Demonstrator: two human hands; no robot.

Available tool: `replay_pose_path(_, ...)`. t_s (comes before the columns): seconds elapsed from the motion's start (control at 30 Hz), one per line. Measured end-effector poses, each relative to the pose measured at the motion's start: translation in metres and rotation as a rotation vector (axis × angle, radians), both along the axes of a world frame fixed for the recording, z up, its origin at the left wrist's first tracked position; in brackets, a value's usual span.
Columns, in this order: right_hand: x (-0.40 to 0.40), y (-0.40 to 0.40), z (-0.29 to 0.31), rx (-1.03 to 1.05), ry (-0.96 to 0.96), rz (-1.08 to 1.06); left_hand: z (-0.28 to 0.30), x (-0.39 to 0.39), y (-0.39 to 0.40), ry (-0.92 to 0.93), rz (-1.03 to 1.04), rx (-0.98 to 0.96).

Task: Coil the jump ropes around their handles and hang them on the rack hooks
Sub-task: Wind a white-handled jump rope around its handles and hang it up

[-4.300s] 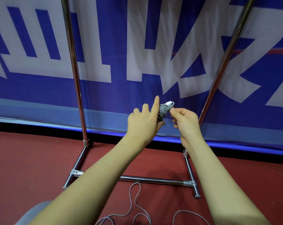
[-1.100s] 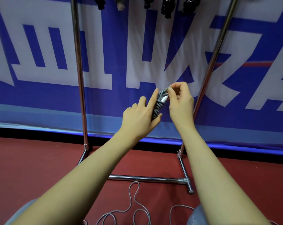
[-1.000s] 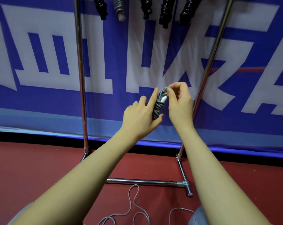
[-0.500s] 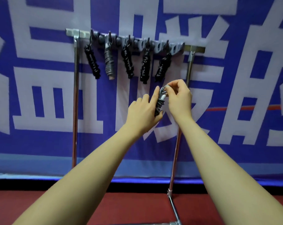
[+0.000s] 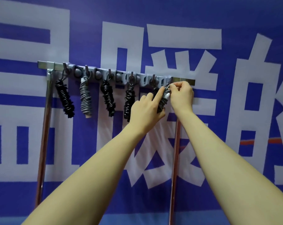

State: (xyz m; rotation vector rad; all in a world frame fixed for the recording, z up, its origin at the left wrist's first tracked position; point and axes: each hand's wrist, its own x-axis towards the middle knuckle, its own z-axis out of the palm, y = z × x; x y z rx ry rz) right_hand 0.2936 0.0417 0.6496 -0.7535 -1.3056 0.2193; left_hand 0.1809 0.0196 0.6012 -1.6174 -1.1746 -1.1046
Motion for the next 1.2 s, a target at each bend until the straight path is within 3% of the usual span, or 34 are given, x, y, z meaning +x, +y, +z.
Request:
replay_pose_path(0.3,0.001,0.066,0.041,-0.011,0.185,0.022,0.043,0.015,0.058,-0.101,-0.099,0.032)
replay_pose_path(0.53,-0.002,0.089,0.045,0.023,0.208,0.006,0.048,0.011,0.071,-0.158,-0.105,0.008)
replay_pose_path(0.77,-0.001,0.098,0.046,0.088,0.113,-0.030,0.059,0.005,0.068,-0.130,-0.100,-0.009)
replay_pose_path(0.97,0.003,0.100,0.053,0.078,0.193,0.067,0.067,0.009,0.072,-0.101,-0.078,-0.006)
replay_pose_path(1.2,0.008,0.102,0.042,0.196,0.063,-0.008,0.069,0.009,0.066,-0.134,-0.096,-0.050)
